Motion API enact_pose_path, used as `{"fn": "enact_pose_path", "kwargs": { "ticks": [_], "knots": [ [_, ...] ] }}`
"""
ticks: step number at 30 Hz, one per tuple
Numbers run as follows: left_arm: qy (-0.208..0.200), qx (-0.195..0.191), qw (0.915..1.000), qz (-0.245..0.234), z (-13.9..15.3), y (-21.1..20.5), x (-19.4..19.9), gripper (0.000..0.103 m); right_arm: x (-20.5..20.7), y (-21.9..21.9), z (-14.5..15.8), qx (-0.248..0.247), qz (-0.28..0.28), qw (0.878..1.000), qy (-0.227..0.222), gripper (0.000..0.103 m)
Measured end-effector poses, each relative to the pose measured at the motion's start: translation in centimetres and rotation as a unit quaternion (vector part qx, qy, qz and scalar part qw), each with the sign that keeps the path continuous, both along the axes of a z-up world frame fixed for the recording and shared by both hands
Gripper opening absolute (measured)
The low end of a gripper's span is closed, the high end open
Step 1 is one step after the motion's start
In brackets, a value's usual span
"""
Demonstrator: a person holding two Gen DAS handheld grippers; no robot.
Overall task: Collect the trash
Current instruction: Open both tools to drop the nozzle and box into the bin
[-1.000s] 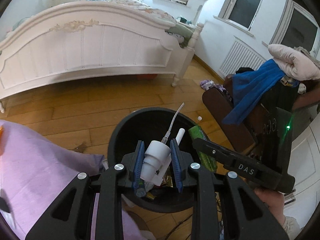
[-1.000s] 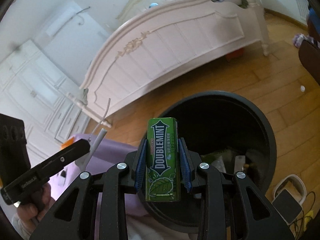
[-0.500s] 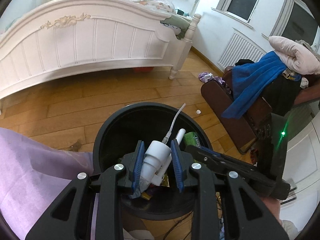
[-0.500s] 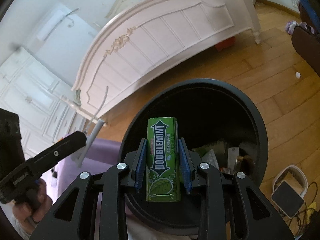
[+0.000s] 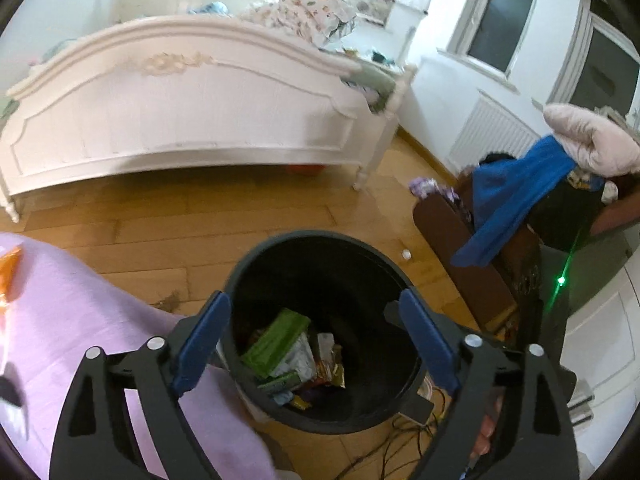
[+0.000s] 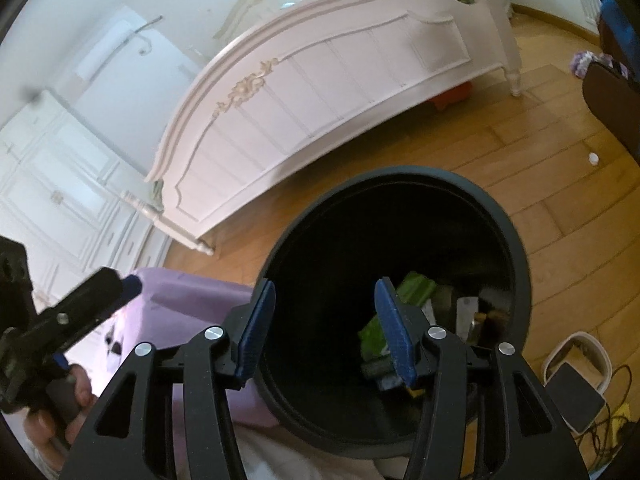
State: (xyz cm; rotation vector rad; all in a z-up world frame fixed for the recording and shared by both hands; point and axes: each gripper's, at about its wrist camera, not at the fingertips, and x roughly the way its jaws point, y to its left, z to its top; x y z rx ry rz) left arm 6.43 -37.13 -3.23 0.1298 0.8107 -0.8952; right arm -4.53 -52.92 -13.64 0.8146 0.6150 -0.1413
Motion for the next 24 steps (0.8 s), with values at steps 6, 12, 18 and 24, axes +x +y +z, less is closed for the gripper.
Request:
{"fn": "enact_pose_path", "kwargs": {
  "ticks": [6,12,18,24],
  "knots": [
    [-0.006,-0.016,0.9987,0.048,1.2,4.7,0.6,0.087,0.9,2.3,1.7,-0.017,0.025,1.000,-0.004,0.053],
    [-0.007,-0.031,0.9939,0.106,2.0,10.5,2.0,0.087,2.5,5.3,3.6,-0.038,0.057,0.998,-0.009,0.053],
    [0.001,-0.048,0.9863,0.158,2.3,16.3,3.2,0.087,4.1,8.7,5.7,-0.060,0.089,0.994,-0.013,0.053],
    [0.005,-0.051,0.9779,0.202,2.0,21.3,4.0,0.087,5.8,12.1,7.4,-0.082,0.122,0.989,-0.016,0.053]
  ]
}}
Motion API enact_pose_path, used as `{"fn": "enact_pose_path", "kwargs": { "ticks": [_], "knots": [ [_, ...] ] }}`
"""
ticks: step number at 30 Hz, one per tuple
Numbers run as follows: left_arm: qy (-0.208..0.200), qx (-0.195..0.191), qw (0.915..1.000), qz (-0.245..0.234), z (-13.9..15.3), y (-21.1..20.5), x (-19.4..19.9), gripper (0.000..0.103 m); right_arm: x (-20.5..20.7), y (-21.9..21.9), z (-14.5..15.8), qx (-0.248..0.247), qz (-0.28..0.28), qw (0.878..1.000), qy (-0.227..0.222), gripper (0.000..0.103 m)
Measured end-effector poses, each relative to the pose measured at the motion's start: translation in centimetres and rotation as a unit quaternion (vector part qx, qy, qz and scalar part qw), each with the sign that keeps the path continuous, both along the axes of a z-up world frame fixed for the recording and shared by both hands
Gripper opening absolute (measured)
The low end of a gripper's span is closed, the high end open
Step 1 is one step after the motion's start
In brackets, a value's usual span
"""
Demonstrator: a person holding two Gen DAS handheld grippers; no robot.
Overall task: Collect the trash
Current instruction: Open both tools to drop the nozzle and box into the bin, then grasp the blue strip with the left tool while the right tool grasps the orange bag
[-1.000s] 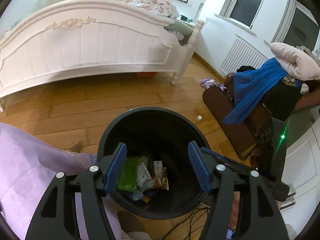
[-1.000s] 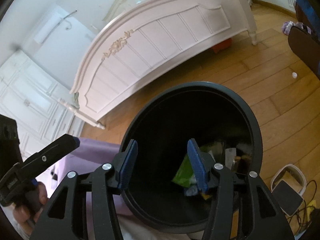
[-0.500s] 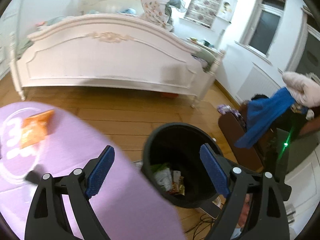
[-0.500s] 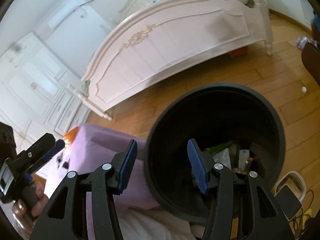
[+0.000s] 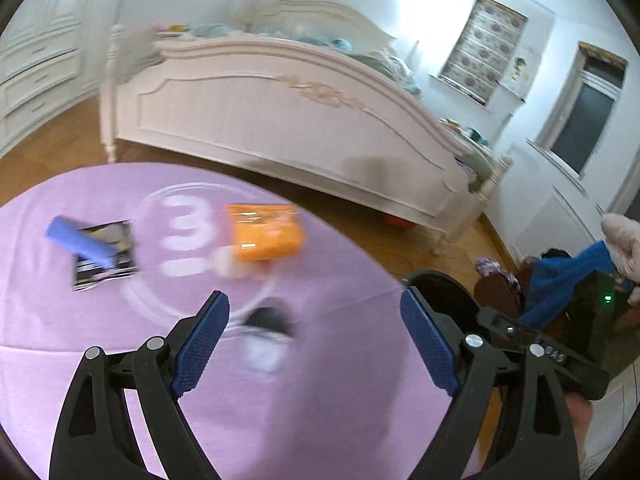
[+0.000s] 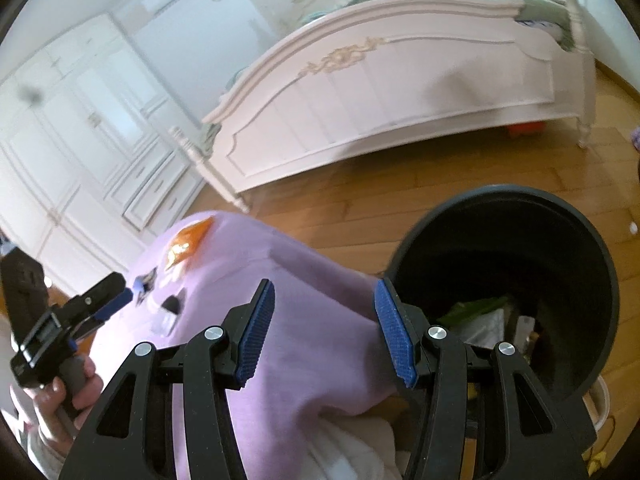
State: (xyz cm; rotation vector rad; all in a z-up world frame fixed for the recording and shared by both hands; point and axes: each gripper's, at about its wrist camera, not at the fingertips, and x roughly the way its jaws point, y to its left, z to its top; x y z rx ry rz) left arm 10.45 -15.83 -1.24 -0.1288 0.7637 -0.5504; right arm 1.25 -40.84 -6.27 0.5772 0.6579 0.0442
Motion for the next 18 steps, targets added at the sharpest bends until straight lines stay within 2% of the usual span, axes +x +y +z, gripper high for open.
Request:
{"fn": "enact_pose_path", "kwargs": {
  "ticks": [6,14,15,17,18],
  "knots": [
    [0.010,-0.005,0.9981,0.061,-0.3,5.9,1.5,0.087,2.2,3.4,1.5,-0.021,0.040,0.999,-0.002,0.053],
    [0.043,-0.008,0.9894,0.139,-1.7,12.9,5.0,0.087,6.2,8.7,2.9,-0.050,0.099,0.994,-0.002,0.053],
    [0.048,-0.008,0.9882,0.145,-2.0,13.5,5.6,0.087,7.0,9.4,3.0,-0.055,0.107,0.993,0.000,0.054],
    [0.058,-0.009,0.9871,0.149,-2.5,14.3,6.4,0.086,8.1,10.4,3.2,-0.061,0.116,0.991,-0.001,0.065],
    [0.061,-0.009,0.9868,0.150,-2.7,14.3,6.8,0.086,8.9,11.1,3.4,-0.063,0.120,0.991,-0.001,0.066]
  ]
}}
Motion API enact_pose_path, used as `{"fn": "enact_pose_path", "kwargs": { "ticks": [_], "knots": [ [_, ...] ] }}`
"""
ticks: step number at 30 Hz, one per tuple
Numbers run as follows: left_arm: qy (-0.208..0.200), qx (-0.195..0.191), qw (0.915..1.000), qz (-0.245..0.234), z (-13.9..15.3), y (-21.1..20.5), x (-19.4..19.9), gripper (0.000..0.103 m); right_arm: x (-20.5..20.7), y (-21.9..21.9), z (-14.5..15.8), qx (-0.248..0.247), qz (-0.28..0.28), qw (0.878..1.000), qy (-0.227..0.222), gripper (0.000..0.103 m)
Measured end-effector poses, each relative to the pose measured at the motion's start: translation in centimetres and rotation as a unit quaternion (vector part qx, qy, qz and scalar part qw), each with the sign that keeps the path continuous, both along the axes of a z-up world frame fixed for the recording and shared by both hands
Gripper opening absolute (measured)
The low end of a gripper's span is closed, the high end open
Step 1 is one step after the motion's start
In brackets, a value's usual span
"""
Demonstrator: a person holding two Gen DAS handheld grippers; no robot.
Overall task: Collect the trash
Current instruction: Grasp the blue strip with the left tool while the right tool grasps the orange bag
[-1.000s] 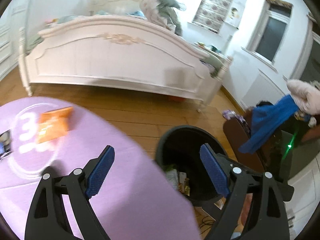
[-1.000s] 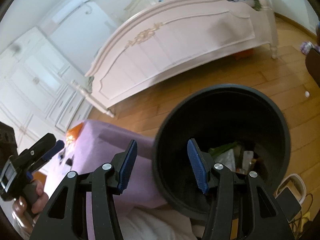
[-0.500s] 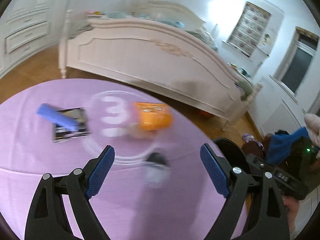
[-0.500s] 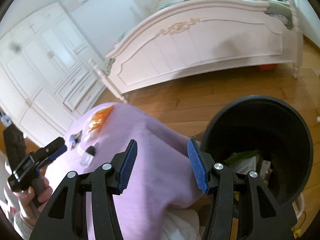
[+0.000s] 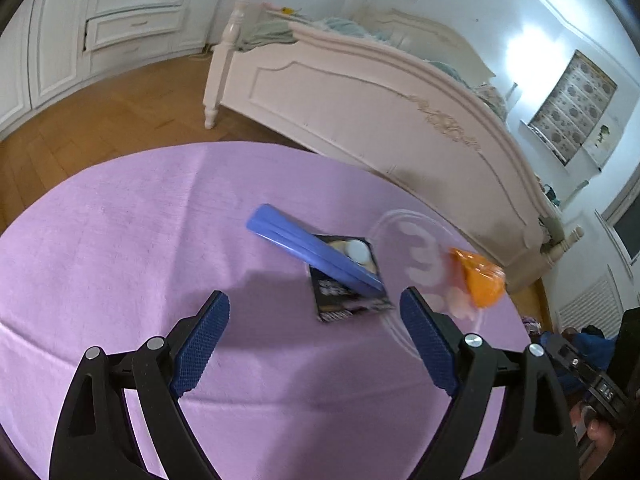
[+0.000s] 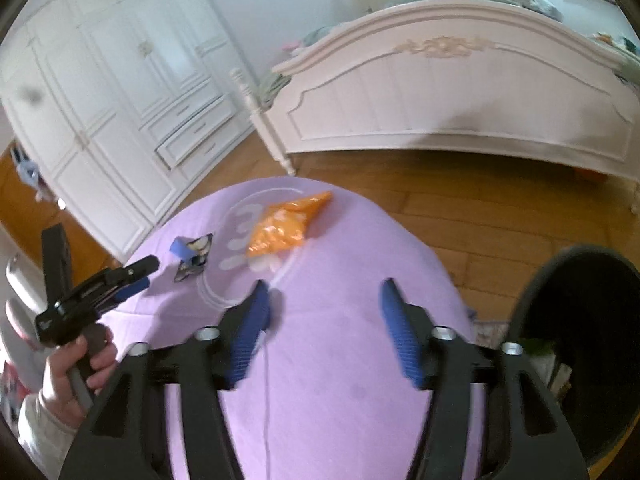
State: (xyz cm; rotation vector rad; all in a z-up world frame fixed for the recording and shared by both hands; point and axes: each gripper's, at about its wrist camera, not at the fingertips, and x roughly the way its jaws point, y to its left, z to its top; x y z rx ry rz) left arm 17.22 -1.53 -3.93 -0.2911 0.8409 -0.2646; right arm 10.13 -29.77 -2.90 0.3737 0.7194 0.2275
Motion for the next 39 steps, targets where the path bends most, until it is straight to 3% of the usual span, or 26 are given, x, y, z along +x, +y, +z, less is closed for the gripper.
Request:
{"fn": "enact_pose_path", "kwargs": {
  "ticks": [7,11,14,18,19,21,24,27,30,39],
  "knots": [
    [-0.005,0.010,0.9999,0.003,-0.1,0.0,2.5,0.085,4.8,3.6,0.2,-0.028,0.032,0.999,0.011,0.066],
    [-0.017,0.059,0.9980,0.011,-0.3,-0.8,2.9,0.066,7.3,5.1,-0.2,-0.051,0.038,0.998,0.022,0.066],
    [-0.017,0.071,0.9972,0.015,-0.3,-0.8,2.8,0.061,9.0,5.7,-0.7,-0.071,0.034,0.996,0.033,0.066],
    [-0.014,0.088,0.9958,0.020,-0.3,-0.5,2.7,0.043,10.4,6.5,-1.3,-0.101,0.031,0.994,0.037,0.066],
    [-0.014,0.091,0.9955,0.022,-0.3,-0.4,2.7,0.040,10.5,6.7,-1.4,-0.110,0.030,0.993,0.036,0.065],
    [-0.012,0.098,0.9948,0.025,-0.3,-0.2,2.9,0.026,10.6,7.1,-1.5,-0.134,0.029,0.990,0.034,0.054],
    [-0.009,0.099,0.9948,0.023,-0.4,0.1,2.8,0.010,10.4,7.4,-1.7,-0.149,0.036,0.988,0.031,0.052],
    [-0.005,0.087,0.9960,0.020,-0.5,0.8,2.6,0.001,9.6,7.1,-1.8,-0.141,0.039,0.989,0.027,0.051],
    [-0.003,0.061,0.9980,0.017,-0.6,1.8,1.8,0.001,8.5,6.4,-1.7,-0.111,0.041,0.993,0.022,0.051],
    [-0.024,0.033,0.9990,0.015,0.7,3.6,-2.3,0.001,3.1,4.9,0.0,-0.033,0.048,0.998,-0.011,0.051]
  ]
}}
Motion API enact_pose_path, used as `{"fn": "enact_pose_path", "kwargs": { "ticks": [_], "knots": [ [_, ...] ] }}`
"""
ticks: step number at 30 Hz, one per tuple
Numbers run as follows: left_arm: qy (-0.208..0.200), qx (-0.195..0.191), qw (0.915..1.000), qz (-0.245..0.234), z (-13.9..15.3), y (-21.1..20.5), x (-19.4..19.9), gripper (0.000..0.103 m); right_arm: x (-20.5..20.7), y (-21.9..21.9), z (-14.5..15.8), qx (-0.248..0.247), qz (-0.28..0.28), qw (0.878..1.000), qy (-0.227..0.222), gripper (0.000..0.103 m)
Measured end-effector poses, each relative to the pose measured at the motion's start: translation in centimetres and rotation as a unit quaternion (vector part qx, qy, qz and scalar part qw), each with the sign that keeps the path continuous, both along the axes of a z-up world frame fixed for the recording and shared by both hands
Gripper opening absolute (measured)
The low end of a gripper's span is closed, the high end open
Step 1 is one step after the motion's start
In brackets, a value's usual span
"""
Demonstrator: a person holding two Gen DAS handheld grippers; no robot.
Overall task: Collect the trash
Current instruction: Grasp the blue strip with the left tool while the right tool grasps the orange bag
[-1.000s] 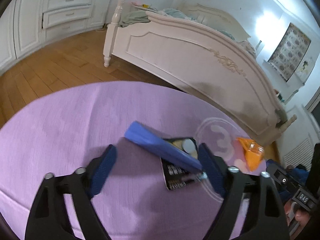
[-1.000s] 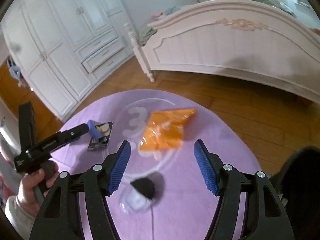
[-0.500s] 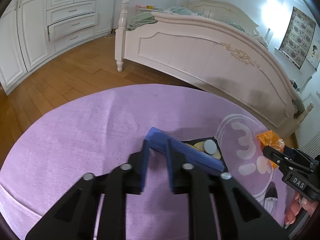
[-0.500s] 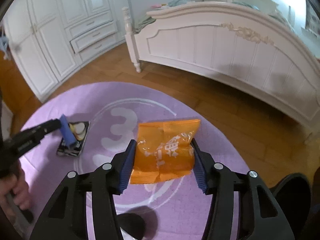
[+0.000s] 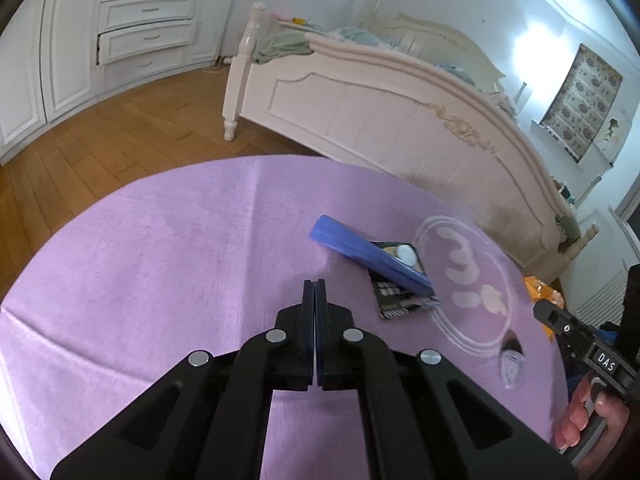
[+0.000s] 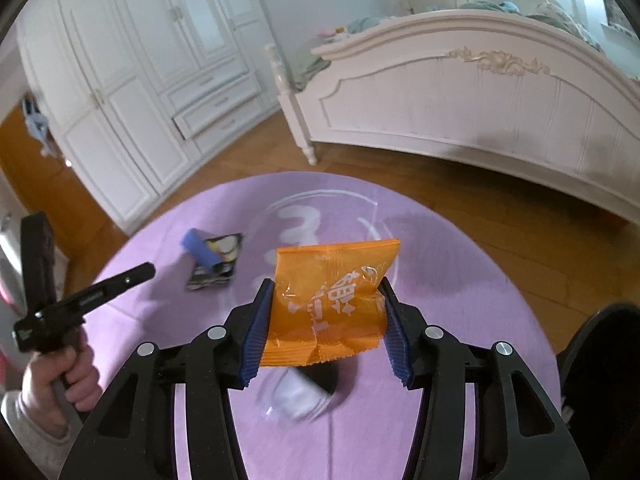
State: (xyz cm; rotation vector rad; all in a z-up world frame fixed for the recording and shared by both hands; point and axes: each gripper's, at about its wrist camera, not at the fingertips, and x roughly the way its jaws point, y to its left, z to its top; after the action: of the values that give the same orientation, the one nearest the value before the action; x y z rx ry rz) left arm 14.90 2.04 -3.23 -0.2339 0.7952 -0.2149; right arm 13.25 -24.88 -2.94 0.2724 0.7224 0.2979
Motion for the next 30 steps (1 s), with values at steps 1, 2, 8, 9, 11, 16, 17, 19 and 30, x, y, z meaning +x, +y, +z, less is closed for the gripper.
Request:
{"fn": "enact_pose_path", "kwargs": {
  "ticks": [1,2,8,9,11,16,17,19,30],
  "knots": [
    [-0.003,0.001,1.0000,-0.001,0.3,0.0,-0.3,0.001,-0.6,-0.1,0.1,0.006,0.000,1.000,-0.001,0.051],
    [-0.005,0.001,1.0000,-0.004,0.5,-0.1,-0.6,0.001,-1.1,-0.2,0.2,0.012,-0.001,1.000,-0.001,0.051],
    [0.008,-0.023,0.9997,-0.010,0.8,-1.6,1.0,0.005,-3.2,-0.6,0.0,0.024,-0.004,1.000,-0.002,0.051],
    [0.012,-0.024,0.9996,-0.007,0.6,-2.1,1.1,0.006,-3.3,-0.7,0.0,0.024,-0.004,1.000,-0.001,0.051],
    [0.025,-0.020,0.9995,-0.002,0.2,-3.4,2.1,0.006,-3.6,-0.8,-0.1,0.025,-0.003,1.000,0.001,0.051],
    [0.029,0.003,0.9993,0.024,-0.4,-5.7,3.8,0.055,-3.5,-0.4,-0.3,0.018,0.006,1.000,0.002,0.051],
    [0.027,0.007,0.9992,0.028,-0.4,-6.1,4.0,0.055,-3.4,-0.2,-0.3,0.018,0.007,1.000,0.002,0.051],
    [0.030,0.020,0.9989,0.031,-0.8,-6.8,4.3,0.055,-3.1,0.0,-0.4,0.015,0.012,1.000,0.004,0.051],
    [0.013,0.057,0.9979,0.027,-1.0,-6.9,4.0,0.019,-2.4,1.0,-1.1,0.013,0.023,1.000,0.012,0.051]
  ]
}}
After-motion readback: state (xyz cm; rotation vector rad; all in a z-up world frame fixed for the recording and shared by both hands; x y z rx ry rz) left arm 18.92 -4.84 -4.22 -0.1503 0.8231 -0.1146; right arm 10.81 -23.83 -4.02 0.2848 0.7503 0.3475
